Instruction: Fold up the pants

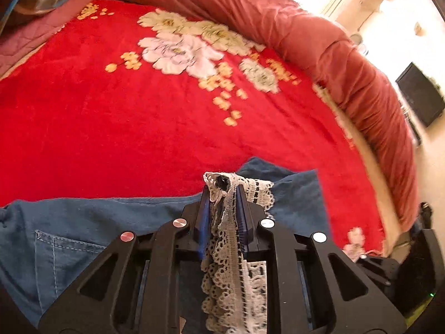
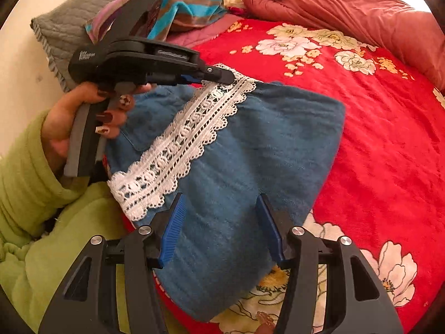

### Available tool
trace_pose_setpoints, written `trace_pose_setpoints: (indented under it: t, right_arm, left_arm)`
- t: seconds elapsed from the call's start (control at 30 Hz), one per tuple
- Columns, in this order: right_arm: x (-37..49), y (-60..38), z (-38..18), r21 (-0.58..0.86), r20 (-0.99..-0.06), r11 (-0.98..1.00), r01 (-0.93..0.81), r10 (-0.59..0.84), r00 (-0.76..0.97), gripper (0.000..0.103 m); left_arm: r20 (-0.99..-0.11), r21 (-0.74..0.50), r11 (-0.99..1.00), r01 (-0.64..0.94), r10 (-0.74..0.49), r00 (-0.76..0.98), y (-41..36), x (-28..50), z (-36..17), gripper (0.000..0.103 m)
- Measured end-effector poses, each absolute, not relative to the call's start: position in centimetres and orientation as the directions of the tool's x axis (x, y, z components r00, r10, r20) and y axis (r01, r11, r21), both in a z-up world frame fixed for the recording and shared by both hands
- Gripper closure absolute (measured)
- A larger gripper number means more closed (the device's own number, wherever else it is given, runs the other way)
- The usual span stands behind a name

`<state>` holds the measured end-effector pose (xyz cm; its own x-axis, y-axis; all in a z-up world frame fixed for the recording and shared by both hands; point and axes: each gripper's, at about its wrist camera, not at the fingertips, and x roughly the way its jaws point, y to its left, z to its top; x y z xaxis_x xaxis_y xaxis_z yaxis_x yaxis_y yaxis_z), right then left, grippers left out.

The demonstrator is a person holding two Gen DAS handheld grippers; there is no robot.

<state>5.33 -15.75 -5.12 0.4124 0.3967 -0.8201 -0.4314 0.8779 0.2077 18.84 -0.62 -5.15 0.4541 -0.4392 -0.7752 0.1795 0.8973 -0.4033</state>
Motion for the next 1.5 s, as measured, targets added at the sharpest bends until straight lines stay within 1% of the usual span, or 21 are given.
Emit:
trace_pose_setpoints:
  t: [0.07, 0.2, 0.23, 0.27, 0.3, 0.37, 0.47, 0.67, 0.73, 0.77, 0.8, 0.83, 0.87, 0.9, 1.0, 1.07, 1.13, 1.2, 1.27, 1.33, 1.5]
  right_arm:
    - [5.3, -15.4, -5.4, 0.193, -0.827, 0.88, -0.434, 0.384, 0.411, 0.05]
    - [5.3, -15.1, -5.8, 0.175, -0.838, 0.884, -0.432, 0.365, 0.406, 0.05]
    - [5.3, -15.2, -5.7, 0.175, -0.838, 0.885, -0.432, 0.364, 0.406, 0.05]
    - [5.2, -15.2, -5.5, 0.176, -0.836, 0.884, -0.432, 0.366, 0.408, 0.05]
    - [5.1, -15.2, -5.2, 0.185, -0.829, 0.879, -0.44, 0.38, 0.41, 0.051]
    - [4.8, -15.4, -4.2, 0.214, -0.805, 0.862, -0.459, 0.422, 0.416, 0.051]
    - [4.2, -15.3, -3.1, 0.19, -0.796, 0.862, -0.469, 0.415, 0.44, 0.051]
    - [3.1, -16.0, -2.3, 0.181, -0.795, 0.866, -0.466, 0.408, 0.449, 0.051]
    - [2.5, -16.3, -2.3, 0.169, -0.8, 0.868, -0.466, 0.398, 0.45, 0.051]
    - [2.2, -16.3, -2.3, 0.164, -0.801, 0.869, -0.466, 0.393, 0.452, 0.054]
    - [1.9, -16.3, -2.3, 0.163, -0.801, 0.867, -0.471, 0.395, 0.45, 0.057]
    - [1.7, -16.3, -2.2, 0.164, -0.801, 0.864, -0.476, 0.398, 0.448, 0.063]
    - [1.4, -16.2, -2.1, 0.16, -0.8, 0.862, -0.481, 0.399, 0.449, 0.065]
    - [1.3, -16.1, -2.1, 0.159, -0.799, 0.86, -0.484, 0.4, 0.448, 0.065]
    - [1.0, -15.5, -2.2, 0.159, -0.8, 0.854, -0.496, 0.406, 0.441, 0.065]
    - [0.9, -15.2, -2.4, 0.156, -0.806, 0.851, -0.501, 0.403, 0.435, 0.065]
    - [0.8, -15.1, -2.9, 0.142, -0.823, 0.856, -0.497, 0.38, 0.421, 0.065]
    - [0.8, -15.1, -3.9, 0.11, -0.852, 0.868, -0.485, 0.333, 0.403, 0.065]
    - [0.8, -15.6, -5.1, 0.113, -0.874, 0.881, -0.459, 0.308, 0.376, 0.065]
    - [0.7, -15.9, -5.7, 0.136, -0.873, 0.886, -0.443, 0.318, 0.369, 0.065]
    - [0.6, -15.9, -5.8, 0.138, -0.87, 0.889, -0.437, 0.32, 0.375, 0.065]
  left_arm:
    - [-0.792, -0.375, 0.911, 0.171, -0.41, 0.452, -0.6, 18.9, -6.1, 0.09]
    - [-0.791, -0.382, 0.912, 0.152, -0.407, 0.456, 0.2, 18.7, -6.4, 0.081]
    - [-0.794, -0.379, 0.914, 0.145, -0.402, 0.456, 0.3, 18.6, -6.1, 0.08]
    - [-0.794, -0.369, 0.919, 0.142, -0.391, 0.465, 0.4, 18.2, -5.4, 0.076]
    - [-0.791, -0.352, 0.925, 0.146, -0.377, 0.482, 0.5, 17.8, -4.6, 0.072]
    - [-0.783, -0.309, 0.937, 0.16, -0.346, 0.517, 0.7, 16.6, -3.1, 0.068]
    - [-0.768, -0.285, 0.944, 0.163, -0.327, 0.551, 1.1, 14.7, -1.4, 0.059]
    - [-0.753, -0.268, 0.949, 0.164, -0.313, 0.579, 1.9, 9.9, 0.6, 0.059]
    - [-0.75, -0.27, 0.948, 0.169, -0.317, 0.58, 1.8, 8.6, 0.9, 0.059]
    - [-0.749, -0.272, 0.944, 0.188, -0.33, 0.574, 1.4, 7.8, 1.1, 0.059]
    - [-0.751, -0.263, 0.943, 0.204, -0.333, 0.57, 1.1, 7.3, 1.0, 0.066]
    - [-0.756, -0.248, 0.943, 0.222, -0.332, 0.564, 0.5, 6.8, 1.0, 0.072]
    - [-0.765, -0.235, 0.94, 0.246, -0.335, 0.551, -0.3, 6.2, 0.8, 0.085]
    - [-0.773, -0.233, 0.934, 0.271, -0.347, 0.531, -1.1, 5.8, 0.4, 0.092]
    - [-0.812, -0.179, 0.918, 0.355, -0.341, 0.473, -3.9, 4.6, -1.0, 0.092]
    - [-0.851, -0.126, 0.918, 0.376, -0.294, 0.434, -5.0, 4.5, -2.4, 0.092]
    - [-0.872, -0.129, 0.921, 0.367, -0.282, 0.4, -4.8, 4.8, -3.5, 0.092]
    - [-0.877, -0.145, 0.922, 0.359, -0.288, 0.386, -4.3, 4.9, -4.0, 0.092]
    - [-0.874, -0.15, 0.922, 0.357, -0.292, 0.388, -4.0, 4.8, -4.1, 0.092]
    - [-0.875, -0.158, 0.921, 0.355, -0.297, 0.382, -3.8, 4.6, -4.4, 0.092]
    - [-0.872, -0.194, 0.92, 0.341, -0.321, 0.369, -3.1, 4.7, -4.8, 0.092]
